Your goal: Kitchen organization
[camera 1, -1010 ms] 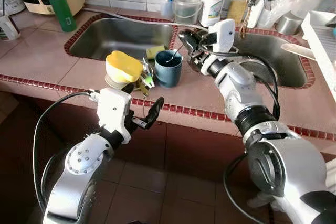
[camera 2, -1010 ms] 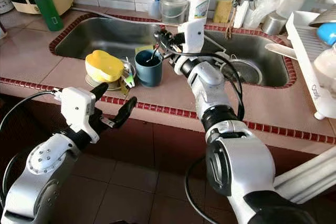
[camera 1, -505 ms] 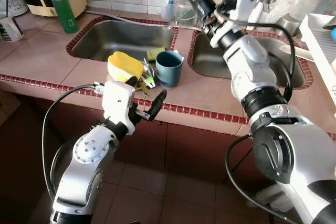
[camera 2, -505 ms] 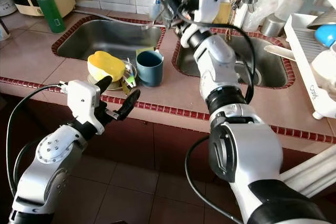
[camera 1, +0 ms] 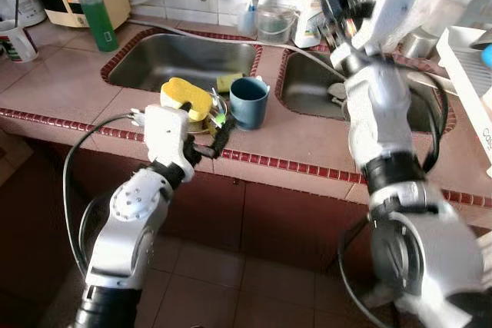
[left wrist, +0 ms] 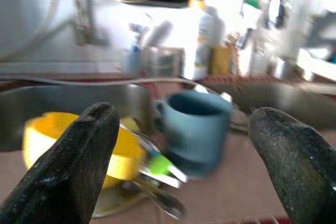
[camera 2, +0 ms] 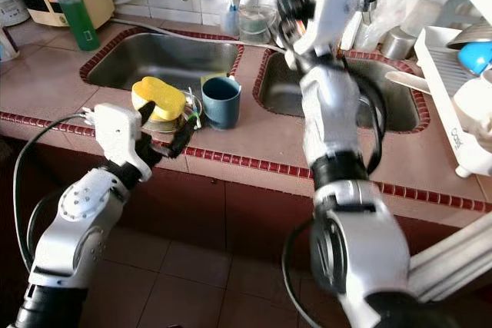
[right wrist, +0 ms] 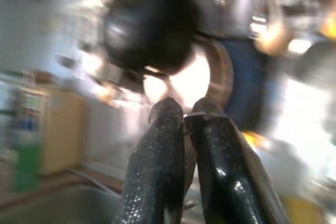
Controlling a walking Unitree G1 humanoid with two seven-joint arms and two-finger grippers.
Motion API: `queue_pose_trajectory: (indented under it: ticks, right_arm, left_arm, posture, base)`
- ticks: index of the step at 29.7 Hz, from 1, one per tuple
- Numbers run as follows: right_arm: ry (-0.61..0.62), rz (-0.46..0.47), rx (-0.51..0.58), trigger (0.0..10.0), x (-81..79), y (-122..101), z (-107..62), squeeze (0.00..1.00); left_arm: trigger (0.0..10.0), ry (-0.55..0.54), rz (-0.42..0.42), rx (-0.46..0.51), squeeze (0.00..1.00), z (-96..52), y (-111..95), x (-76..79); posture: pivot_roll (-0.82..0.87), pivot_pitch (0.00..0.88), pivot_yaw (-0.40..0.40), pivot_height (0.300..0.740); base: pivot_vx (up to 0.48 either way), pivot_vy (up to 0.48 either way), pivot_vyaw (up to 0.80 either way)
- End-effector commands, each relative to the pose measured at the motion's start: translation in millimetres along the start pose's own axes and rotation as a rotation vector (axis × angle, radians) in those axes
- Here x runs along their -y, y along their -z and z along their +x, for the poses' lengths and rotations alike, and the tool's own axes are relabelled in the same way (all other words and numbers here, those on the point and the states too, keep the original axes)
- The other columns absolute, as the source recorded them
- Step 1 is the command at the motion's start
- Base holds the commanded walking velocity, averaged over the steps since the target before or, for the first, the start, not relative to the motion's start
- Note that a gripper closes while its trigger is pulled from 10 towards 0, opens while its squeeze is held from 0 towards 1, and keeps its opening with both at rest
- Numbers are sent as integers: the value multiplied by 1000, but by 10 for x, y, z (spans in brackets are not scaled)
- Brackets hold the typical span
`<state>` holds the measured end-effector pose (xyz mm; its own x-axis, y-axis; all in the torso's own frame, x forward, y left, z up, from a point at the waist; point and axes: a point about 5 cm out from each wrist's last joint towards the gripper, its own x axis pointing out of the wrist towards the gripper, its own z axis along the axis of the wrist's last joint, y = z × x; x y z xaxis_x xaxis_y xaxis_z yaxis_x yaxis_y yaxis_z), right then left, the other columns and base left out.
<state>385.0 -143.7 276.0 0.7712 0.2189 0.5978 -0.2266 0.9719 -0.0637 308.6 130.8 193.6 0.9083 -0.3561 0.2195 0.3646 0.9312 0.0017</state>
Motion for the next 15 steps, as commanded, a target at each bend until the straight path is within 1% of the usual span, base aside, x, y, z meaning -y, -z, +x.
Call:
queue_pose_trajectory:
  ticks: [1,3,4,6,7,12,15]
  right_arm:
    - [52,-26,56,10000,15,-134,8,0]
    - [74,-33,58,10000,5,-121,-92,0]
    - [90,-40,46,10000,-15,-98,-189,0]
    - [119,-51,20,10000,-36,-61,-312,0]
    - [119,-51,20,10000,-36,-61,-312,0]
    - [162,-55,-16,10000,-101,-60,-435,0]
    - [171,-58,-26,10000,-121,-70,-474,0]
  left_arm:
    - [10000,-24,-13,17,0,24,-12,-27]
    - [10000,-47,-8,35,0,33,-29,-56]
    - [10000,-62,-22,45,0,43,-37,-84]
    - [10000,-81,-27,48,0,54,-28,-119]
    - [10000,-81,-27,48,0,54,-28,-119]
    - [10000,-93,-37,57,0,99,-18,-126]
    - [10000,-96,-33,72,0,115,-31,-127]
  posture:
    - [-130,0,14,740]
    - [-133,0,15,740]
    - [-141,0,20,740]
    - [-151,0,25,740]
    - [-151,0,25,740]
    - [-164,0,33,740]
    - [-169,0,34,740]
  base:
    - [0,0,0]
    - [0,0,0]
    - [0,0,0]
    - [0,0,0]
    - [0,0,0]
    - [0,0,0]
    - [0,0,0]
